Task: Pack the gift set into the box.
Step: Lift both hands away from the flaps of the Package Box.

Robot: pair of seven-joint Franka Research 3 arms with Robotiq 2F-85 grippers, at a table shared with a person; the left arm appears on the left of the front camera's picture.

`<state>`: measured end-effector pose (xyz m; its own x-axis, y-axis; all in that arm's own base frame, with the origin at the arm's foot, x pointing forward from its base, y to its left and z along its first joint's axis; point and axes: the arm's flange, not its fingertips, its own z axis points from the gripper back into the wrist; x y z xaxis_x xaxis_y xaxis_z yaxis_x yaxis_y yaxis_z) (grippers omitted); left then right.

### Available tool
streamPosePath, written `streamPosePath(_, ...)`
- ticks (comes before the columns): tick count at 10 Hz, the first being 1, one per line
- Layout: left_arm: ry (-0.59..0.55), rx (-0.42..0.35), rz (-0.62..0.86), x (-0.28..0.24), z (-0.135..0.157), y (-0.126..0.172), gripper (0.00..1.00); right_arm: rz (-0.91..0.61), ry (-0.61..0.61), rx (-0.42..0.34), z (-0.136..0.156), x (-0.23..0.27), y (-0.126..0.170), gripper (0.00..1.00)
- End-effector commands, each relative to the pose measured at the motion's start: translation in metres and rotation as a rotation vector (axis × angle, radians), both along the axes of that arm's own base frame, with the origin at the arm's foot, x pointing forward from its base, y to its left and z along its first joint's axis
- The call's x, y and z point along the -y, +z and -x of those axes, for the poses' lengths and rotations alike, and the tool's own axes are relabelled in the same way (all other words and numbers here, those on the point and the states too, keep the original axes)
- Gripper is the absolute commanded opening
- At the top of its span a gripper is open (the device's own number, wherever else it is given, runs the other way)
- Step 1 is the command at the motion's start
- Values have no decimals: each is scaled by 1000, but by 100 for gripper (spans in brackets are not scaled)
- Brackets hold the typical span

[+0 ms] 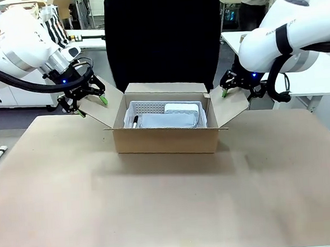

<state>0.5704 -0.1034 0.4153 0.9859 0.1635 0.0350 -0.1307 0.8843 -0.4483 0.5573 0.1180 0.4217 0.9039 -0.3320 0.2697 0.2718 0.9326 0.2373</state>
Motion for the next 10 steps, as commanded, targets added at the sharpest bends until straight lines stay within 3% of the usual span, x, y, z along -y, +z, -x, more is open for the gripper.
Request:
streamPosePath(1, -1, 9, -13, -1, 1, 1, 100, 12, -19, -7, 0, -6, 3, 100)
streamPosePath(10, -1, 9, -13, -1, 1, 1, 100, 12, -19, -7, 0, -6, 3, 100)
